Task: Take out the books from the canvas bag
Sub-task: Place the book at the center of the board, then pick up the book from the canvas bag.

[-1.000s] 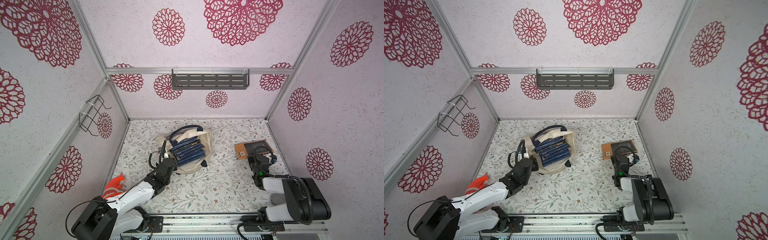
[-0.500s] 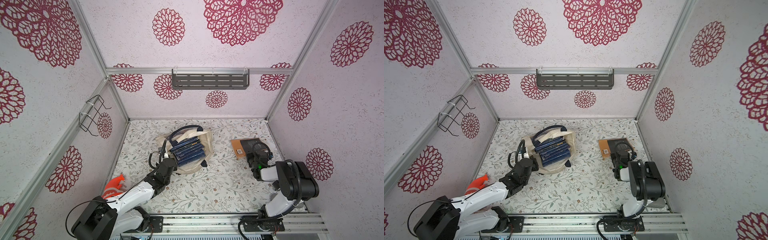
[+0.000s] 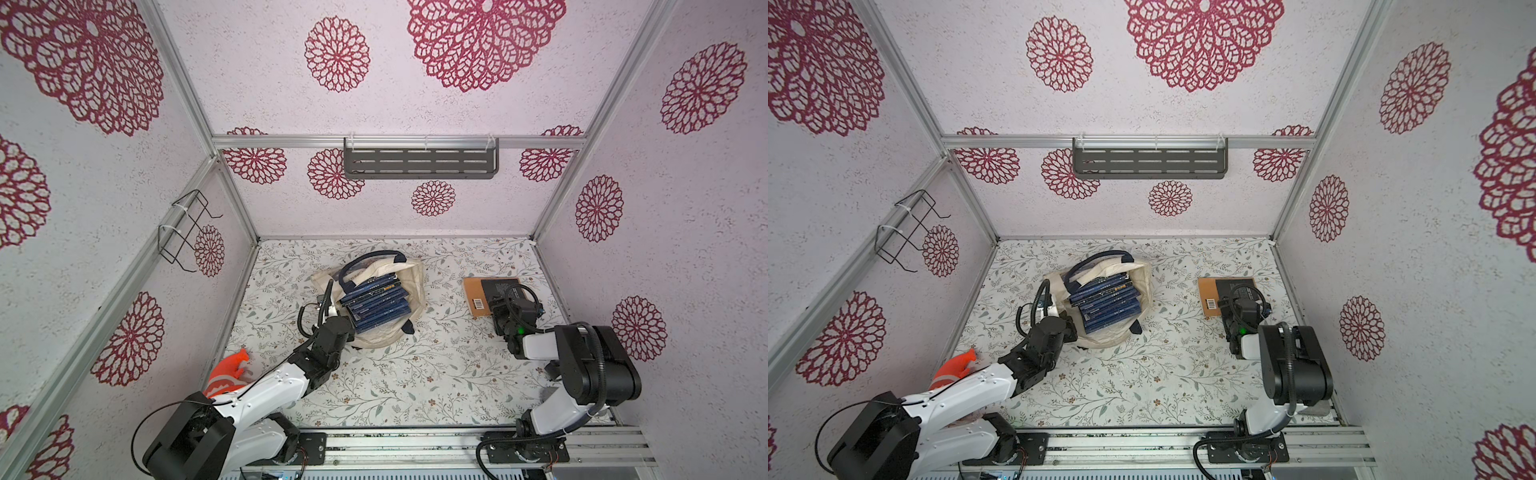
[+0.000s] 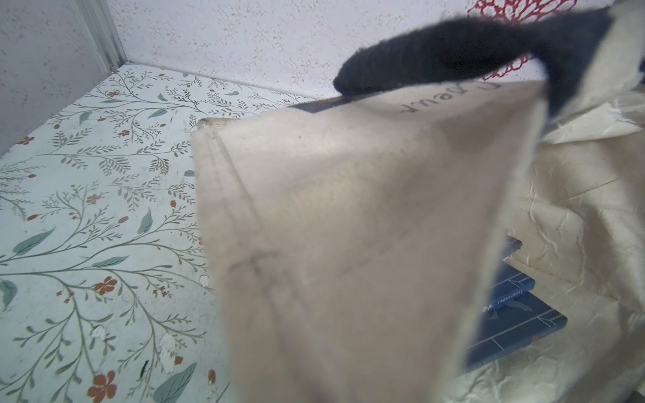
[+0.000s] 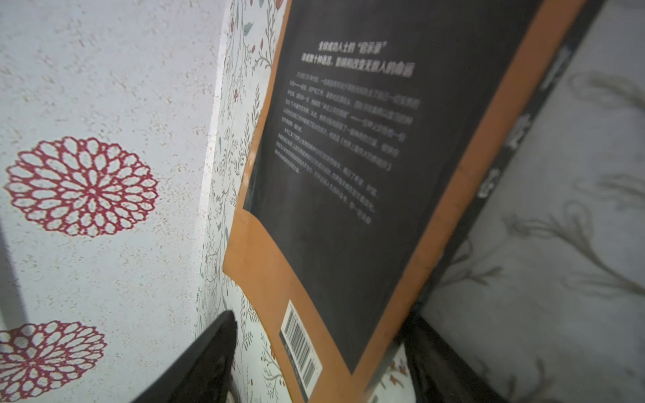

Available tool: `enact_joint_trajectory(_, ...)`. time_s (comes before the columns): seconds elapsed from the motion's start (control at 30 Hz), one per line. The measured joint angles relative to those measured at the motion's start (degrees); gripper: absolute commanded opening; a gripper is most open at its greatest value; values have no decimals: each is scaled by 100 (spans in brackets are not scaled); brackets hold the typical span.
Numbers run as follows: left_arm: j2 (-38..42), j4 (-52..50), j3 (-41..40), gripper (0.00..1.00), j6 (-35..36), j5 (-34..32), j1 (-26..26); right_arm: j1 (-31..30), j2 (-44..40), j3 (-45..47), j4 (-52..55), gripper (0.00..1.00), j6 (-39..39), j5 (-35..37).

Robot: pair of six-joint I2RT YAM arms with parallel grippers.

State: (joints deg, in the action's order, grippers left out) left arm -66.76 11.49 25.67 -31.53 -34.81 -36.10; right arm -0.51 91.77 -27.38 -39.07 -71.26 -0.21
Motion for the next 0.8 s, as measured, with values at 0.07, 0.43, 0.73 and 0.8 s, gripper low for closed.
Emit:
enact_joint_trajectory(0.07,0,-13,0,0,0,2,-2,0,-286,-2,387,86,105,9)
enact_joint_trajectory(0.43,-7,-24,7,0,0,63,-13,-295,-2009,-4,2013,96,485,90)
enact_joint_trajectory(0.73,-48,-24,35,0,2,68,-39,-2435,-3106,-365,2588,88,723,660)
enact_joint_trajectory(0.8,-68,-24,44,0,2,68,-42,-2879,-2964,-535,2568,86,728,686)
